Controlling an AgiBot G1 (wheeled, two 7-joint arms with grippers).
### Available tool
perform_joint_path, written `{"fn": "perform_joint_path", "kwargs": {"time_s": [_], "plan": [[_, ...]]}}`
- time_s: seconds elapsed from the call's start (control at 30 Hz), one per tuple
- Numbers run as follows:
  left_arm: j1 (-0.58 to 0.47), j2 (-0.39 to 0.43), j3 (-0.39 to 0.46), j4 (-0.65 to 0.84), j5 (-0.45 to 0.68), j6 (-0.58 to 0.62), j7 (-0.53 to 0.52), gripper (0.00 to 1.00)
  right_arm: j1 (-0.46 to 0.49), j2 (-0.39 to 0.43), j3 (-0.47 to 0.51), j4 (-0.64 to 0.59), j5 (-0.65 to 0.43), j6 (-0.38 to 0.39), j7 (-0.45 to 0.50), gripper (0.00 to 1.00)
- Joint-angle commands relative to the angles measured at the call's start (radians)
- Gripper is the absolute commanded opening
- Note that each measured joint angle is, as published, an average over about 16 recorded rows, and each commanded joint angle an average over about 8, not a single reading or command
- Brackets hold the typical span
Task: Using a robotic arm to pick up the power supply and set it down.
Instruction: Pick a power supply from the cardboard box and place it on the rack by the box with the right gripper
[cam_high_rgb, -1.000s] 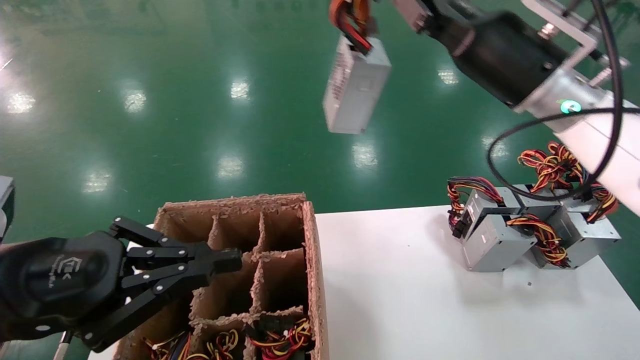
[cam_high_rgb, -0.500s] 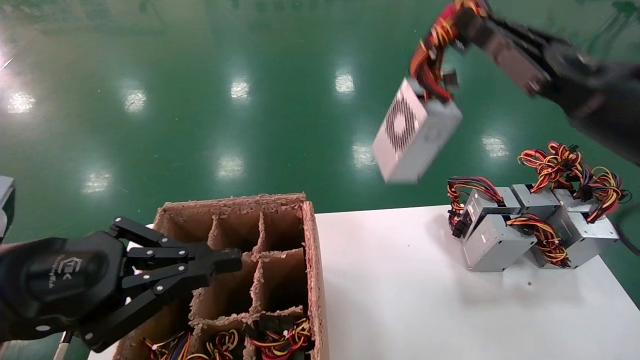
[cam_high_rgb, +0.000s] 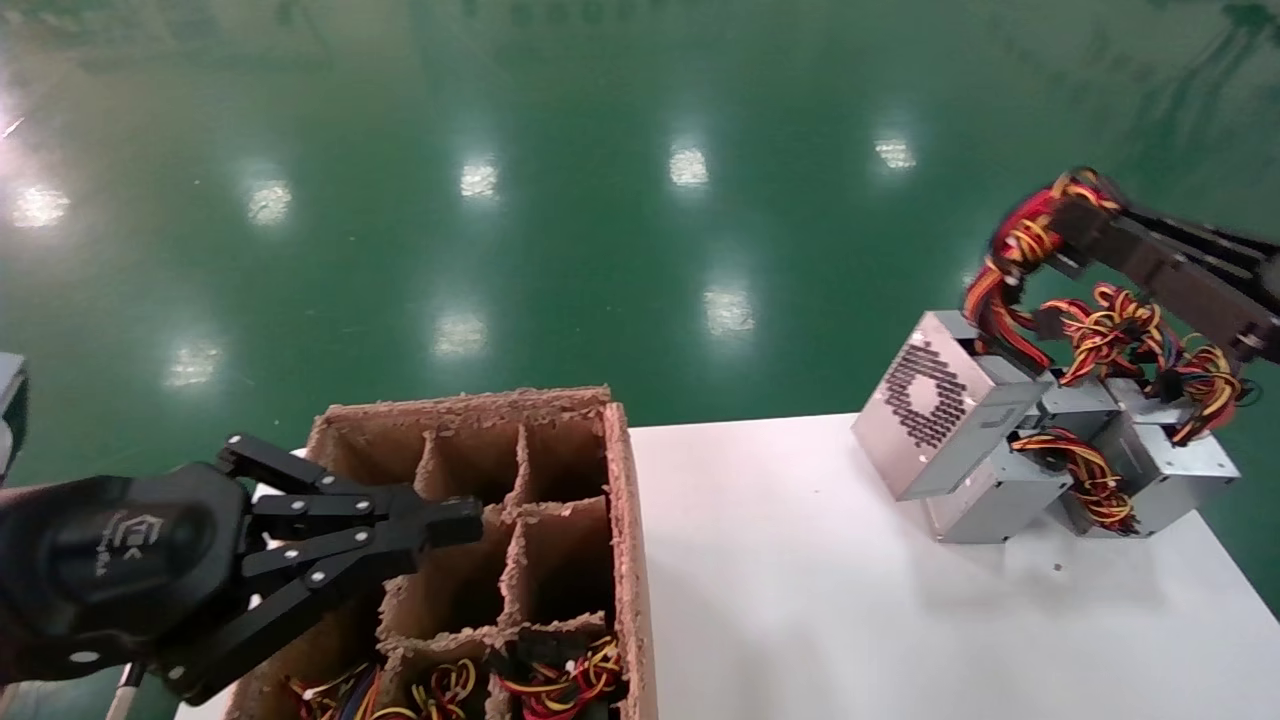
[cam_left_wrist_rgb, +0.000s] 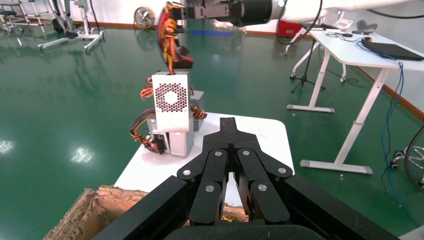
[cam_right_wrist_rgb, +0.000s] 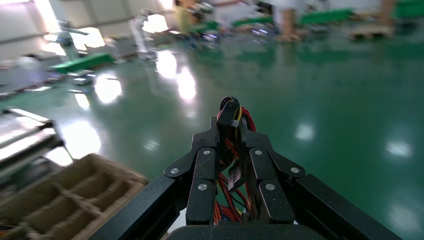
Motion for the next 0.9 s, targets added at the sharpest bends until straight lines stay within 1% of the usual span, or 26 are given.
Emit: {"fn": "perform_joint_path", "kwargs": {"time_s": [0.03,0.27,0.47,0.7,0.9], "plan": [[0.0,0.0,0.0,0.0,0.0,0.0,0.0,0.0,-0.03,0.057,-0.003,0.058,0.022,0.051,-0.001,0.0],[0.0,0.0,0.0,0.0,0.0,0.0,0.0,0.0,-0.096,0.234,-0.023,0.198,0.144,0.217,-0.053,0.0],[0.0,0.0,0.0,0.0,0.0,0.0,0.0,0.0,-0.123,0.363,-0.069,0.281,0.274,0.322,-0.128,0.0],[0.0,0.0,0.0,0.0,0.0,0.0,0.0,0.0,-0.113,0.492,-0.169,0.345,0.418,0.383,-0.229,0.0],[0.0,0.0,0.0,0.0,0.0,0.0,0.0,0.0,-0.075,0.551,-0.273,0.363,0.519,0.396,-0.327,0.0]]}}
